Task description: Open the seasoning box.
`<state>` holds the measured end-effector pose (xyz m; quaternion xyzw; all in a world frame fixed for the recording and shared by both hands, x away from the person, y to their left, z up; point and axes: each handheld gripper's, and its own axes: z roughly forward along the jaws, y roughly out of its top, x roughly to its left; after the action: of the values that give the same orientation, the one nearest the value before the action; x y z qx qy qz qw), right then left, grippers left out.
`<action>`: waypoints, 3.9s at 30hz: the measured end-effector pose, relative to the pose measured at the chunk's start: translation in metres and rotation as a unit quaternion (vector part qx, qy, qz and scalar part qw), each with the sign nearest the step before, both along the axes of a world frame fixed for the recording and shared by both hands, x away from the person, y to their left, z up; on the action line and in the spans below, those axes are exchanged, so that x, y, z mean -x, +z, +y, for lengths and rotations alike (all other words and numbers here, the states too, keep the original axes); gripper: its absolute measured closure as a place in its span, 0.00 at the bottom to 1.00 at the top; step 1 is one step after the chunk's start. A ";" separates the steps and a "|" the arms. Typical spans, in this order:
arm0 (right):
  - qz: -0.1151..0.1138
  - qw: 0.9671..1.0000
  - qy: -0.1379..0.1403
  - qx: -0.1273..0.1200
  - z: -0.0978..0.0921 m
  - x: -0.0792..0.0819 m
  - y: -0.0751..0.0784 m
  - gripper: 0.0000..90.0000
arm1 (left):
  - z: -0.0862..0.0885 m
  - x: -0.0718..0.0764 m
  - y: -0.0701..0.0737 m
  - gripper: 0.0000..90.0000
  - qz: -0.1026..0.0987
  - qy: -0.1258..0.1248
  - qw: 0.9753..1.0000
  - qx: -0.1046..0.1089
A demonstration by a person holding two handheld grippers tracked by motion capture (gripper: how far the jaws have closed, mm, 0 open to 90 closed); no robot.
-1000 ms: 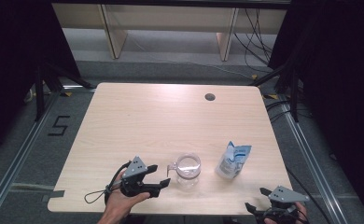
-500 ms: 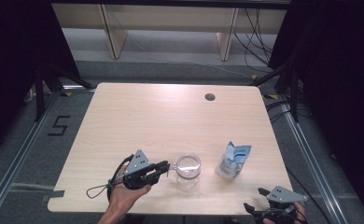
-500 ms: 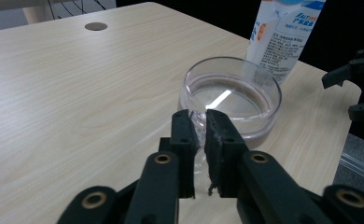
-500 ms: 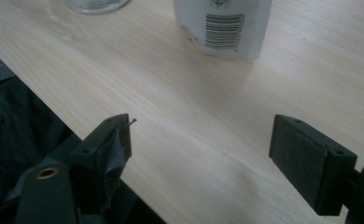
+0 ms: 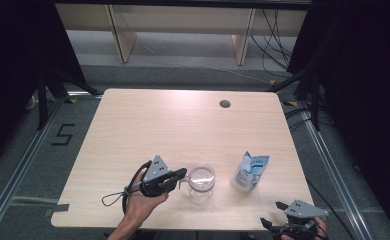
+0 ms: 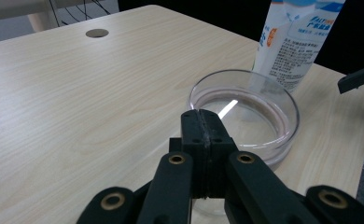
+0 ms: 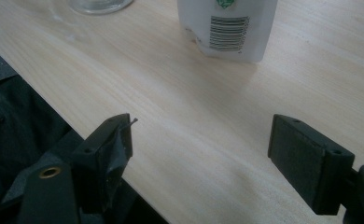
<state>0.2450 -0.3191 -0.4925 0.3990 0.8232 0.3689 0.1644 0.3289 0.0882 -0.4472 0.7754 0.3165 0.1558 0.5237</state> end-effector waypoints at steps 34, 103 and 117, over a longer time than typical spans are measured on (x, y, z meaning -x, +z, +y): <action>-0.106 0.987 0.097 -0.068 0.057 -0.007 0.017 0.78 | 0.001 0.002 -0.006 0.96 -0.021 -0.005 1.000 0.007; -0.135 0.981 0.115 -0.073 0.118 -0.058 0.026 1.00 | 0.006 0.009 -0.006 0.95 -0.021 0.002 1.000 -0.002; -0.153 0.977 0.128 -0.077 0.130 -0.065 0.032 1.00 | 0.007 0.008 -0.006 0.95 -0.020 0.001 1.000 0.003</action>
<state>0.3100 -0.1895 -0.4607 0.2409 0.8017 0.5055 0.2090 0.3212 0.0950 -0.4535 0.7705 0.3073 0.1704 0.5318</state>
